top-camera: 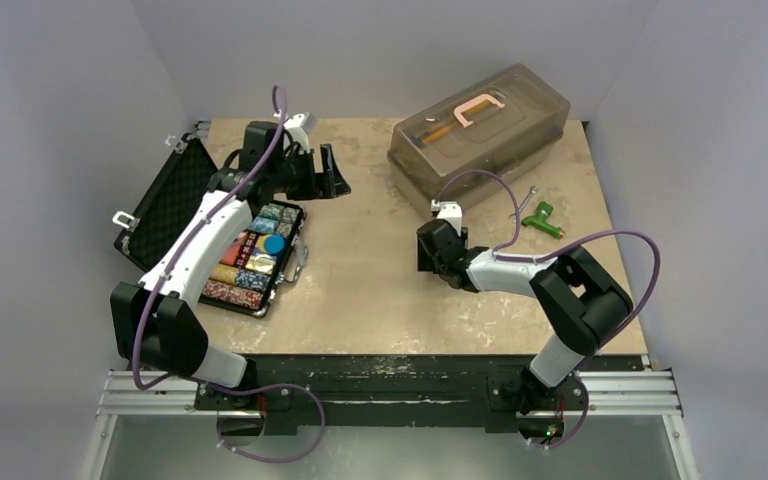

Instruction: Pack up texas hold em set

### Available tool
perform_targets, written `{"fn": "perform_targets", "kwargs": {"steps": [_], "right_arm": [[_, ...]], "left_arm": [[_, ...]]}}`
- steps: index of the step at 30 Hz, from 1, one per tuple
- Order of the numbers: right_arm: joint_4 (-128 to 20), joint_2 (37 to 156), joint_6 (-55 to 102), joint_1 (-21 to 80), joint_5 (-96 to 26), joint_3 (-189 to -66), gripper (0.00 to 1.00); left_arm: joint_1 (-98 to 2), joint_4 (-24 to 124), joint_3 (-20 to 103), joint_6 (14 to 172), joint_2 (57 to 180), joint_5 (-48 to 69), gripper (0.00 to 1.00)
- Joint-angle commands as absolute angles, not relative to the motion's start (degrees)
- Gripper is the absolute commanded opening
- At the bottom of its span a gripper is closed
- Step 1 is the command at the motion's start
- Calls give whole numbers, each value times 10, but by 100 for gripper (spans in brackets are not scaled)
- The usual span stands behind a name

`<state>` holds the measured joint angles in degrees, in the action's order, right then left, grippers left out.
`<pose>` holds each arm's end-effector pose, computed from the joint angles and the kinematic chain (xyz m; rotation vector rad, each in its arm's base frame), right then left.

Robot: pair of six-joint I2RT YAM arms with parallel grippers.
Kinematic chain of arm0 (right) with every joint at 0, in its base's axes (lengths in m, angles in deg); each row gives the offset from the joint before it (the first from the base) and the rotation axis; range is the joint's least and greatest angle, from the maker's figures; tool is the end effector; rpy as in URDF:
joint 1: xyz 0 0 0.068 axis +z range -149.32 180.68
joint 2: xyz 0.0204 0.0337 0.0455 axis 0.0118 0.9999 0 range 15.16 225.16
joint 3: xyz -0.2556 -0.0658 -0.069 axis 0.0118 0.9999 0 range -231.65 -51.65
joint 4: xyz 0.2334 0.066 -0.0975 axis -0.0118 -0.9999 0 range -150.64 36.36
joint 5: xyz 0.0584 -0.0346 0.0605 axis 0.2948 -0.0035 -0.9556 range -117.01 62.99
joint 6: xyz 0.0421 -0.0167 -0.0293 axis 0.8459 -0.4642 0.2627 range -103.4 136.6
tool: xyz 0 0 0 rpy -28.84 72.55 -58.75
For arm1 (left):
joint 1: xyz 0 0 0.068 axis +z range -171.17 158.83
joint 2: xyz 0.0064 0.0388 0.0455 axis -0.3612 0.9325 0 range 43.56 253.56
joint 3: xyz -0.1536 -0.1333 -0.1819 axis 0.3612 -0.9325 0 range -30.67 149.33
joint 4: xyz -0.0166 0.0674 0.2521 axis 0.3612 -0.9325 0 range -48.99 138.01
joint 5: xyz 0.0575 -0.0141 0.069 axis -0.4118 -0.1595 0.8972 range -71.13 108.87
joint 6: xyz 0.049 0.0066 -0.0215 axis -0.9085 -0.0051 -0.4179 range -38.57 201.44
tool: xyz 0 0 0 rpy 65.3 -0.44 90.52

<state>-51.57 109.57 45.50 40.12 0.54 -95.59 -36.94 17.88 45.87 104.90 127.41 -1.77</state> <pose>0.2519 0.1859 0.1469 0.0020 2.2957 0.0240 0.3118 -0.1011 0.3391 0.0514 2.2867 -0.7683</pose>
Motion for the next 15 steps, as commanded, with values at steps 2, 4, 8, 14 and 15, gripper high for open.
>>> {"fn": "perform_targets", "kwargs": {"steps": [2, 4, 8, 14, 15], "right_arm": [[-496, 1106, 459, 402, 13, -974, 59], [-496, 1111, 459, 402, 13, -977, 58], [-491, 1111, 463, 402, 15, -976, 55], [-488, 1111, 468, 402, 16, -973, 52], [-487, 1110, 469, 402, 16, -972, 52]], "left_arm": [[-367, 189, 482, 1057, 1274, -36, 78], [-367, 189, 482, 1057, 1276, -36, 77], [-367, 190, 483, 1057, 1281, -36, 77], [-367, 190, 483, 1059, 1287, -43, 77], [-367, 189, 484, 1060, 1288, -44, 77]]}}
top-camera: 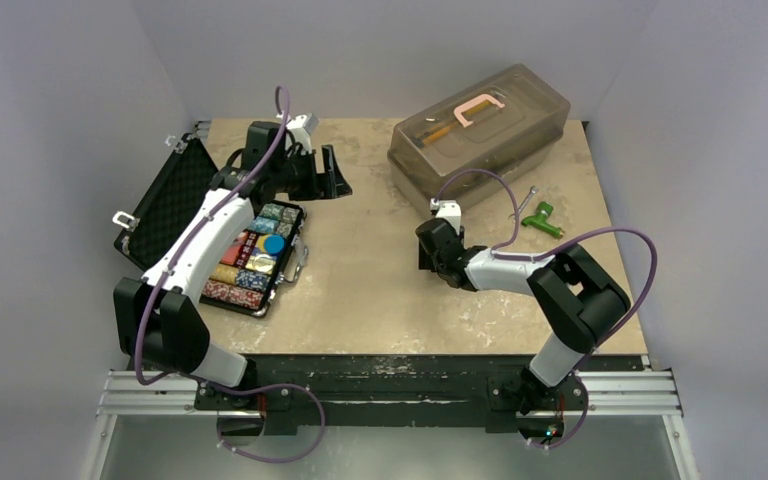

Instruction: Pack up texas hold em set

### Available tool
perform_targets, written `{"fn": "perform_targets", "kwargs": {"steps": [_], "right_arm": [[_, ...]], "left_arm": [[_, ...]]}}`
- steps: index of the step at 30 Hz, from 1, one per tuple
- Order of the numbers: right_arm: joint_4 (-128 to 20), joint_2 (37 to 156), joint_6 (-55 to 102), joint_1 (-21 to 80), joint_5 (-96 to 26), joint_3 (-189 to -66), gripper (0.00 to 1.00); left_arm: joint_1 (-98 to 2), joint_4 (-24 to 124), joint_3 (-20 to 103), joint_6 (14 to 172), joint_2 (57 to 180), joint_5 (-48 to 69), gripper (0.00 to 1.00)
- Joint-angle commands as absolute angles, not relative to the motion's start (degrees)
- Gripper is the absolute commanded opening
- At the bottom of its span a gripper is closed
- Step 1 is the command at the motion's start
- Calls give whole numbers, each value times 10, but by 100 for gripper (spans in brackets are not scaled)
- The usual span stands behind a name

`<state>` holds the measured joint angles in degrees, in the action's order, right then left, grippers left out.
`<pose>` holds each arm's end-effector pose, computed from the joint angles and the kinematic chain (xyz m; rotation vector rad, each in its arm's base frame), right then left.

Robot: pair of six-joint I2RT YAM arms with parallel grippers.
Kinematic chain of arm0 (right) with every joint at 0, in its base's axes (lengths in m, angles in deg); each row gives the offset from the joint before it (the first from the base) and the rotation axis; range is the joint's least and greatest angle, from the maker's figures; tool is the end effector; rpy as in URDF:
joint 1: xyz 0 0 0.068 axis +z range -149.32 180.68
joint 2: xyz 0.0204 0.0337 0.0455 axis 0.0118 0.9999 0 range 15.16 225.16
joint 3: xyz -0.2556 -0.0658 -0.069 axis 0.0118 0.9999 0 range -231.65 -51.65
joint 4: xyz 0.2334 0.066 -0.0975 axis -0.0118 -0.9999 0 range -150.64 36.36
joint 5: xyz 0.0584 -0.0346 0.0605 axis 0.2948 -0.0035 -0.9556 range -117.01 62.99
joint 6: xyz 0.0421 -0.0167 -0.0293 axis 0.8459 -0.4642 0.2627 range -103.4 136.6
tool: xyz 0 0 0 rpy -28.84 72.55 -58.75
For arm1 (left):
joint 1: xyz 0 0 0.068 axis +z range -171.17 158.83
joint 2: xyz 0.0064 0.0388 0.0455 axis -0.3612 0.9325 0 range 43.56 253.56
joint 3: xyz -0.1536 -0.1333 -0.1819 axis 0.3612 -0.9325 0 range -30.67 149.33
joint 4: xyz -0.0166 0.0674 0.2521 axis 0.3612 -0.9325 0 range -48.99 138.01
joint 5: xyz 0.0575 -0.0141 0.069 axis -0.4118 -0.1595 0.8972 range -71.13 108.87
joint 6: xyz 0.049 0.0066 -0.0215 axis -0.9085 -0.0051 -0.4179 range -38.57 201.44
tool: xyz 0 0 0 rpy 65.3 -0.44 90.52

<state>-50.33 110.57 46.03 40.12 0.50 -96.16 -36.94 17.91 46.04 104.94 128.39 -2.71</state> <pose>0.2555 0.1888 0.1460 0.0167 2.2850 0.0398 0.3153 -0.1027 0.3349 0.0568 2.3012 -0.7852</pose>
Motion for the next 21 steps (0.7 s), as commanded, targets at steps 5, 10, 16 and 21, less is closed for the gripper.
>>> {"fn": "perform_targets", "kwargs": {"steps": [5, 10, 16, 21], "right_arm": [[-483, 1112, 472, 401, 19, -967, 50], [-482, 1114, 472, 401, 22, -966, 45], [-483, 1115, 469, 401, 20, -968, 42], [-484, 1111, 466, 401, 14, -971, 39]], "left_arm": [[-367, 190, 484, 1062, 1291, -48, 76], [-367, 190, 484, 1063, 1294, -51, 76], [-367, 190, 484, 1063, 1296, -51, 76], [-367, 190, 485, 1063, 1299, -55, 76]]}}
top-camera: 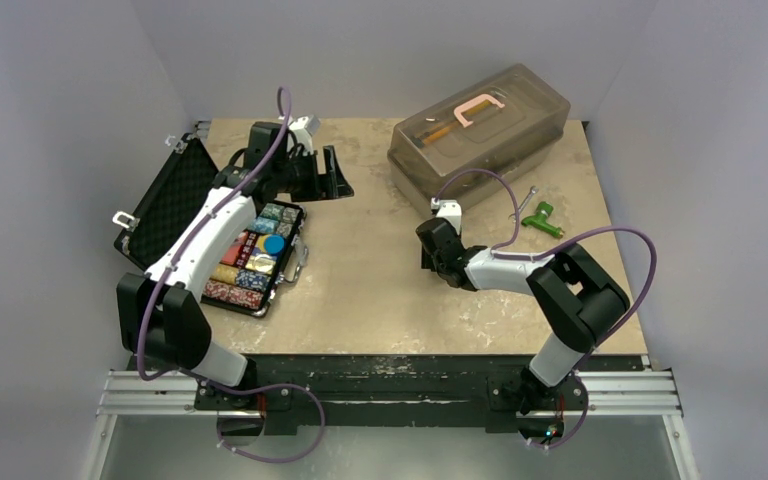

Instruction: Pack up texas hold em set

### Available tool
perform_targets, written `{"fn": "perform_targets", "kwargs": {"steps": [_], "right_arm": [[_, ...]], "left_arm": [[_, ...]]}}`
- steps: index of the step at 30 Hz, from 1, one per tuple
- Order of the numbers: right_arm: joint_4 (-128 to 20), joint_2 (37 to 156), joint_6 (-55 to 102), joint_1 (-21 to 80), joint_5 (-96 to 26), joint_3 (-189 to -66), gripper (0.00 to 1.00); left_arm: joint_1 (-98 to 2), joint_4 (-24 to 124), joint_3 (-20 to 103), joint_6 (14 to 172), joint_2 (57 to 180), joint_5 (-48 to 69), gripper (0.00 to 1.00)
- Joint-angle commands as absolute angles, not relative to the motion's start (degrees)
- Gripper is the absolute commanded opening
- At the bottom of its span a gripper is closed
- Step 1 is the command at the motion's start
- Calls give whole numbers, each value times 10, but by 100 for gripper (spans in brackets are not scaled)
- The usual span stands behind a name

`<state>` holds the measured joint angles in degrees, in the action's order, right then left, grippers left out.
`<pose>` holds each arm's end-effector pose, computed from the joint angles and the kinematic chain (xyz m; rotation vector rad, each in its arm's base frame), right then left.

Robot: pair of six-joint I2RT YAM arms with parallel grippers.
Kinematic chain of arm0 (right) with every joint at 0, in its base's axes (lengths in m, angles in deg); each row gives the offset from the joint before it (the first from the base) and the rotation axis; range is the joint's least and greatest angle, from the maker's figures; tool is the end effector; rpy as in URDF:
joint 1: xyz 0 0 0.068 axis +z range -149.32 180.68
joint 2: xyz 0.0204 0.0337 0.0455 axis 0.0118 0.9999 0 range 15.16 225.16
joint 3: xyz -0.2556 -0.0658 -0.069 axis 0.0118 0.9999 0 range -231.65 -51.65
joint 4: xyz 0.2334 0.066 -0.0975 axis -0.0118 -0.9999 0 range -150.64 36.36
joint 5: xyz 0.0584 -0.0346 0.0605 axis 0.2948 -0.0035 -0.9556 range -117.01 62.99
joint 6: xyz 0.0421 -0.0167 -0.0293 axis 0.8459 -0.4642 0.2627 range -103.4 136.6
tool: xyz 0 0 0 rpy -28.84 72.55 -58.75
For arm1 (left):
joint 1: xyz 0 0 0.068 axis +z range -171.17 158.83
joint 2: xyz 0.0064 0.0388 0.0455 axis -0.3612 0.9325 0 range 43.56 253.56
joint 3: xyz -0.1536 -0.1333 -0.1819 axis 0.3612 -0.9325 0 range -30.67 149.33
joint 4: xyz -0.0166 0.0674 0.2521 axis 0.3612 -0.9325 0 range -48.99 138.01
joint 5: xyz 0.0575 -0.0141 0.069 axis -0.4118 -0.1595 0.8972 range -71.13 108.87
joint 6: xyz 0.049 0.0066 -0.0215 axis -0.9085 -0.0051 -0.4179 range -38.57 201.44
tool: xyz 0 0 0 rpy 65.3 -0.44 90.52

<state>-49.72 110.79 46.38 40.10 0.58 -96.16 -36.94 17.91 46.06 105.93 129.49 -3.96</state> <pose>0.2563 0.1893 0.1456 0.0268 2.2790 0.0464 0.3190 -0.1045 0.3292 0.0446 2.3244 -0.8159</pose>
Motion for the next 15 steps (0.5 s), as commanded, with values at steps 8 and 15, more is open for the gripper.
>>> {"fn": "perform_targets", "kwargs": {"steps": [8, 15], "right_arm": [[-488, 1068, 456, 401, 5, -968, 37], [-484, 1040, 438, 401, -7, -963, 37]], "left_arm": [[-367, 190, 487, 1067, 1310, -67, 76], [-367, 190, 490, 1073, 1321, -86, 76]]}}
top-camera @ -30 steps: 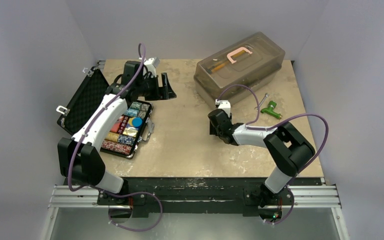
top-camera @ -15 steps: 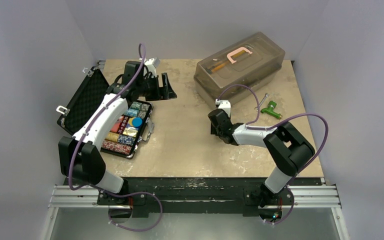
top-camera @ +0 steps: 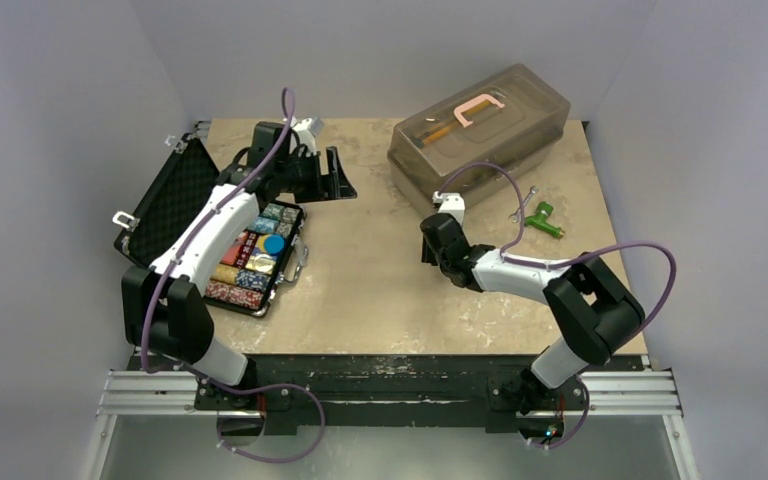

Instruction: Pack up texas hold em set

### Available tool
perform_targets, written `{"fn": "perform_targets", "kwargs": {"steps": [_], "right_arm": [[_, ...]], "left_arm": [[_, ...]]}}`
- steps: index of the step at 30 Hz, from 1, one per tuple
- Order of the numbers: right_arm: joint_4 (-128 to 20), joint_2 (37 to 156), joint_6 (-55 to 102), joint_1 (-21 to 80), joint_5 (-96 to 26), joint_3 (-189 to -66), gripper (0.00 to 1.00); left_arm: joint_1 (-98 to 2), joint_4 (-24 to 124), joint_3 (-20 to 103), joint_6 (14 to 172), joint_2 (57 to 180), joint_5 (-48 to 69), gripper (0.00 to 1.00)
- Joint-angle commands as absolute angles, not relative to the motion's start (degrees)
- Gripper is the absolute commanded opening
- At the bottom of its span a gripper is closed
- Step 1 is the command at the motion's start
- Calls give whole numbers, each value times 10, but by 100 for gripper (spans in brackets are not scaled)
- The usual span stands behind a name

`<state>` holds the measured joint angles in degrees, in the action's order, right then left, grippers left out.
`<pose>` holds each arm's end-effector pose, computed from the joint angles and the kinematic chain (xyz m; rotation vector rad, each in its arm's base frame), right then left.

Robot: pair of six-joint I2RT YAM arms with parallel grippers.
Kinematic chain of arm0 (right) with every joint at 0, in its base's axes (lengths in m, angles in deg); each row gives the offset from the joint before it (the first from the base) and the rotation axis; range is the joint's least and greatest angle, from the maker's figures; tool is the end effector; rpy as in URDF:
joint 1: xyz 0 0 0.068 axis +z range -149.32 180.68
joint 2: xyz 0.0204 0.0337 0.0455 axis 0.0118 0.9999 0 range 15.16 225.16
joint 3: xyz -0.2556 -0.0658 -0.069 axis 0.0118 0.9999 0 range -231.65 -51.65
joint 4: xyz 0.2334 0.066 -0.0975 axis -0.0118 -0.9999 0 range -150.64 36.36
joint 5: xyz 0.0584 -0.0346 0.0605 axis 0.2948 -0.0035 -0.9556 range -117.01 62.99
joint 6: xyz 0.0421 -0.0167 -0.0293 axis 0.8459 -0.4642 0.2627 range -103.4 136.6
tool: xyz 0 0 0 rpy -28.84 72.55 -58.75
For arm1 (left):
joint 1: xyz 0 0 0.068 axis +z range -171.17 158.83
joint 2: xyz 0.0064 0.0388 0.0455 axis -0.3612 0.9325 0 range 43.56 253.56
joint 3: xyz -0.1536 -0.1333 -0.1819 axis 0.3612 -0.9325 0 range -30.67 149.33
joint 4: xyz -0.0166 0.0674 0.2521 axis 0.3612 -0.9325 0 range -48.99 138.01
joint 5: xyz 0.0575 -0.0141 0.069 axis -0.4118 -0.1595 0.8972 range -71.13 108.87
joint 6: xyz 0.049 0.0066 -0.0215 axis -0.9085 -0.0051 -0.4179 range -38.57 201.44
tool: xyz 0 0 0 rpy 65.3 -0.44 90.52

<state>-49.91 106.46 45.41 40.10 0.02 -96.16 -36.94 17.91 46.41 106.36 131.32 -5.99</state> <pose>0.2535 0.1873 0.1677 0.0253 2.2262 0.0986 0.3251 -0.1074 0.3214 0.0487 2.3529 -0.8567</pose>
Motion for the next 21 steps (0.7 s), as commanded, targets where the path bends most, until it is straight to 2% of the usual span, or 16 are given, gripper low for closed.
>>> {"fn": "perform_targets", "kwargs": {"steps": [1, 6, 11, 18, 21], "right_arm": [[-482, 1038, 435, 401, -11, -961, 37], [-466, 1022, 401, 401, -41, -951, 37], [-456, 1001, 367, 401, -91, -941, 36], [-436, 976, 326, 401, -160, -938, 36], [-429, 971, 317, 402, -182, -945, 36]], "left_arm": [[-367, 190, 491, 1074, 1325, -91, 76], [-367, 200, 496, 1092, 1354, -177, 73], [-376, 328, 443, 1198, 1381, -280, 70], [-428, 401, 418, 1268, 1442, -334, 69], [-430, 433, 414, 1294, 1470, -354, 65]]}}
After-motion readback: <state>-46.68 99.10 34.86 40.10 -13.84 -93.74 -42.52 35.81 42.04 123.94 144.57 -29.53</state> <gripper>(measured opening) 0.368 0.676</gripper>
